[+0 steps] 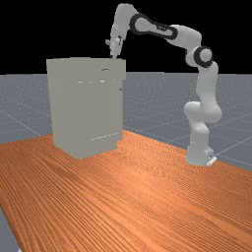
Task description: Open the drawer
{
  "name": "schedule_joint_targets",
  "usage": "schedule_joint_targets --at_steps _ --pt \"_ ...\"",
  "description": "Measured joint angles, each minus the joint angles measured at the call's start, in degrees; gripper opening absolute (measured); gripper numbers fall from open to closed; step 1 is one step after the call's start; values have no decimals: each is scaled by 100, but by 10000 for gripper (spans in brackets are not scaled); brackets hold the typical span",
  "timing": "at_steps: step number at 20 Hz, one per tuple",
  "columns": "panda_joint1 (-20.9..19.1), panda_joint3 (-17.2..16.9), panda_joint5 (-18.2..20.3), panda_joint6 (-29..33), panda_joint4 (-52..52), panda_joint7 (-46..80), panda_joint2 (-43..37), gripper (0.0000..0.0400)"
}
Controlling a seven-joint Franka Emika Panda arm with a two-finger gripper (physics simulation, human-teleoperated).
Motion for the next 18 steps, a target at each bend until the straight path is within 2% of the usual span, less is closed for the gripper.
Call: schedule_joint_targets --at_steps 5,12,14,18 --pt "14 201 6 441 -734 58 -82 400" --pt "-207 570 -8 714 -1096 228 -362 400" --pt "-224 807 37 726 -1318 377 -578 400" --pt "-95 1492 113 600 -1581 903 -847 400"
